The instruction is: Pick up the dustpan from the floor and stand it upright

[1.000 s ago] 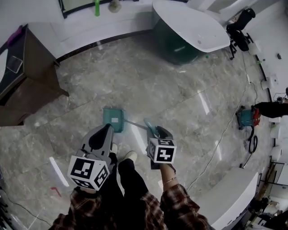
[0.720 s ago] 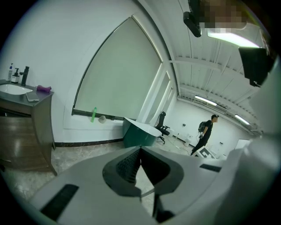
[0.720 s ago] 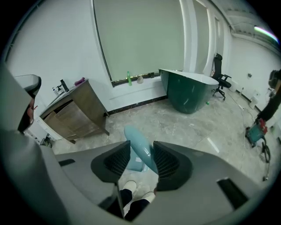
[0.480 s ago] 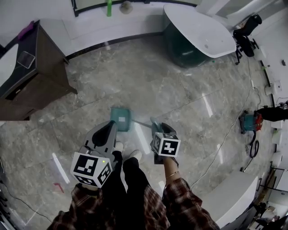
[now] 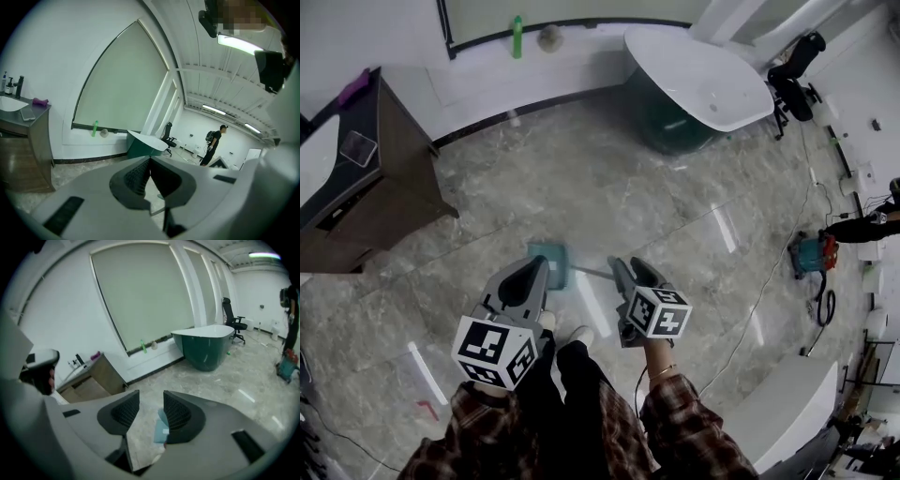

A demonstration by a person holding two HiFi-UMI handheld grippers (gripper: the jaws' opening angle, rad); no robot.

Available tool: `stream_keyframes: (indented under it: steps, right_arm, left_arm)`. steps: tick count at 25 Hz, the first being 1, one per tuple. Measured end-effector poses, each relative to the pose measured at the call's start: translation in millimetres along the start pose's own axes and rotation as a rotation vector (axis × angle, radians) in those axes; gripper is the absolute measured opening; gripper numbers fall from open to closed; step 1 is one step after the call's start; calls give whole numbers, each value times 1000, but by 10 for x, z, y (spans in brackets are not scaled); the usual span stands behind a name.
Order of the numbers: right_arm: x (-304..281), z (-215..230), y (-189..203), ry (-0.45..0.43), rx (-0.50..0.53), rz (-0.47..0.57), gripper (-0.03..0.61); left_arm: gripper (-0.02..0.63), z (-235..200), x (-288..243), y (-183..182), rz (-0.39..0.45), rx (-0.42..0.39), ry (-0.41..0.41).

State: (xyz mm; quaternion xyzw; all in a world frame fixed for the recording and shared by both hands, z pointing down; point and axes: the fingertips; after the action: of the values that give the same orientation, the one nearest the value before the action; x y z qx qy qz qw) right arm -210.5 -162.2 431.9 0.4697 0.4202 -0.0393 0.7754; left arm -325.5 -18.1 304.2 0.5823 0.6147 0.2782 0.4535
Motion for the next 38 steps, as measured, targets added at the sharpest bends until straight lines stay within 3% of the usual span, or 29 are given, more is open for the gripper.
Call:
stream_keyframes:
  steps: [5,12,15,19,27,38]
  right_arm:
    - [731,-339,-725,-144,-67,214,167]
    - [1615,-777,-1226,-297,83,364,66]
    - [1893,-880,-1394,-301,144,439,13]
    - [2244,-875,-1485,-296,203,512,11]
    - [2440,-810,-1443,-300,235,517,11]
    - [2214,-1024,-1434,-389,282,441,11]
  left_arm:
    - [11,306,44,-394,21,-41,38]
    - [11,1009,113,-816,94,-147,77]
    - [11,1280,134,-975,127,-187,102]
    - [11,1630,93,-1012,142,-225,142]
    - [11,1832,19,-995,155,-230,146]
    - [11,1568,203,-996,164,-196,27]
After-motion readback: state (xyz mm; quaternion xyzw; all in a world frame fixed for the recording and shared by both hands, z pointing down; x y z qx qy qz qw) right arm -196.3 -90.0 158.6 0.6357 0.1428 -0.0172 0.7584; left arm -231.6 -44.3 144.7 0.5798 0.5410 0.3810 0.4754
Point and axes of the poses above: the fingertips, and each gripper's own axes: x backward along the fingers, z to its right, y out of its underside, and after that the axes turned 6 degrees about y, right-handed
